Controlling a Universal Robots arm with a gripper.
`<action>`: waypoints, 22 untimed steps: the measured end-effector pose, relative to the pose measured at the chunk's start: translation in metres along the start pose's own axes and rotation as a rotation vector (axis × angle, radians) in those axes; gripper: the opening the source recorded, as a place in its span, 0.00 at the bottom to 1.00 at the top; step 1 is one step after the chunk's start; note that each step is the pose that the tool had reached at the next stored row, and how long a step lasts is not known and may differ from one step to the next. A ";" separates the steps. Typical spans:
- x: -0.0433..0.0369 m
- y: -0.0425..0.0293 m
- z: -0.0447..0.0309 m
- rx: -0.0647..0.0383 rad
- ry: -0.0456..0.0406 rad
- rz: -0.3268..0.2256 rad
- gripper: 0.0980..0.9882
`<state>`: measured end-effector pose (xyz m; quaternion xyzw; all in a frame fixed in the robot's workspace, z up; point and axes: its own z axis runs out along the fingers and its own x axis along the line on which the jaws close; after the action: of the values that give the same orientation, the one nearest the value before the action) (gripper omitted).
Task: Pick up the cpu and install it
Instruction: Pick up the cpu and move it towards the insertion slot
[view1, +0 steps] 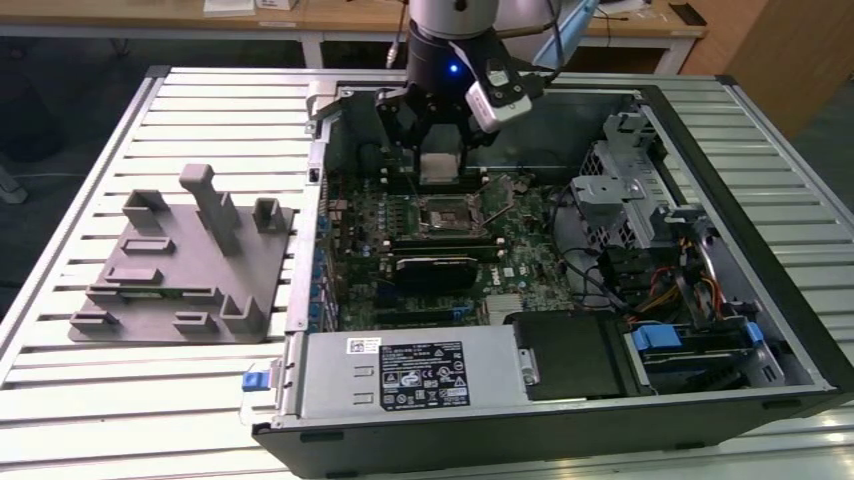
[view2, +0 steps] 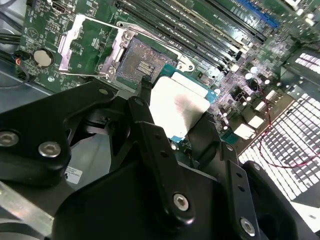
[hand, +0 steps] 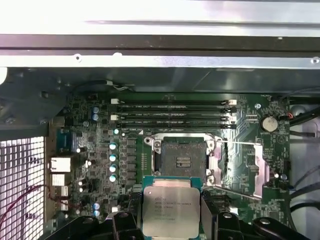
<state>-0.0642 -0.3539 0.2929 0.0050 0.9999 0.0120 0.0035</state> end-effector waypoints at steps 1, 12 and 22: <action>-0.0001 0.0004 0.0018 0.000 0.0004 0.000 0.51; -0.0109 0.0021 0.0220 0.000 0.0075 0.000 0.51; -0.0139 0.0017 0.0381 0.000 0.0077 -0.005 0.51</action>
<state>-0.0500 -0.3514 0.2550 0.0026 0.9999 0.0119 -0.0003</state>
